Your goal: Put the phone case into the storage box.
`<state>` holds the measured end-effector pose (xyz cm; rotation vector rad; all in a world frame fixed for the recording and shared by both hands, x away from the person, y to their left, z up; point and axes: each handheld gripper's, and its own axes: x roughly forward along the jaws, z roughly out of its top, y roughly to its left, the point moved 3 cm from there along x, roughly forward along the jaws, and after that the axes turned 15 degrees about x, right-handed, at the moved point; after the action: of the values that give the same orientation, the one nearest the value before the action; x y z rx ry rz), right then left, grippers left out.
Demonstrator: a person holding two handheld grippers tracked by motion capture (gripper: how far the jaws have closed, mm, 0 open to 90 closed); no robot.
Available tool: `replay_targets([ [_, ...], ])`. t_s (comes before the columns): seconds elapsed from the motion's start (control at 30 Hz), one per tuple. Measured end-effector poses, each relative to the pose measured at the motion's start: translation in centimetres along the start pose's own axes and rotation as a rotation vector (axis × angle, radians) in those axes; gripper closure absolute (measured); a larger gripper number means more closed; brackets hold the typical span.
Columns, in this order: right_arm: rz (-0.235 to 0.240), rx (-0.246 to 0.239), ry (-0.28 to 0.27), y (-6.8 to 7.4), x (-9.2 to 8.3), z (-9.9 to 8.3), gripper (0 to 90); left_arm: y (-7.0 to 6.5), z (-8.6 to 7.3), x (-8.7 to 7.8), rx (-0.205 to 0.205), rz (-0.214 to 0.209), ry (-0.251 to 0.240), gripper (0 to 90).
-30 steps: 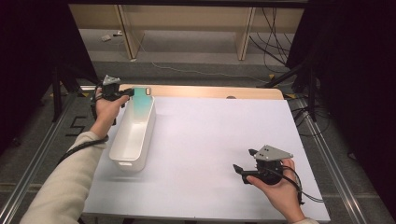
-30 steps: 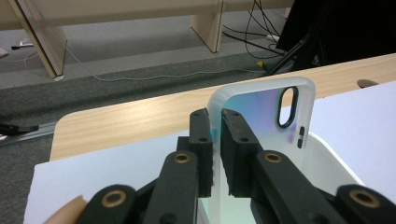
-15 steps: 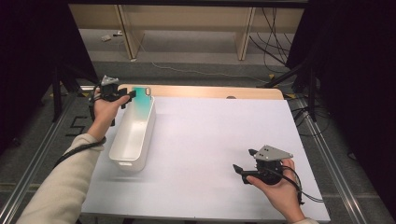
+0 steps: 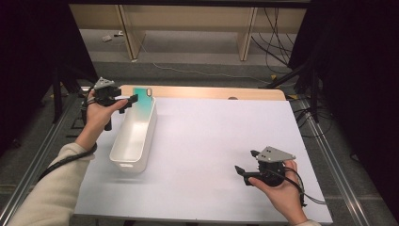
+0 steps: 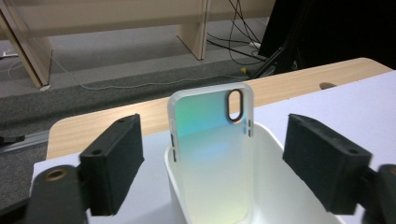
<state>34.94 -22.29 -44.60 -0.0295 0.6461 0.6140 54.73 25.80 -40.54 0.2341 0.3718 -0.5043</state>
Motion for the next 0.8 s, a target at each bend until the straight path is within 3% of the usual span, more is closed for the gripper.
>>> replay_targets([
  [0.53, -0.005, -0.001, -0.011, -0.1, -0.1, 0.1, 21.2, -2.2, -0.6, -3.1, 0.045, -0.025, -0.039, 7.2],
  [0.8, -0.008, -0.001, -0.017, 0.0, -0.1, 0.1, 21.0, -3.9, -1.3, -4.9, 0.032, -0.061, -0.065, 2.5],
])
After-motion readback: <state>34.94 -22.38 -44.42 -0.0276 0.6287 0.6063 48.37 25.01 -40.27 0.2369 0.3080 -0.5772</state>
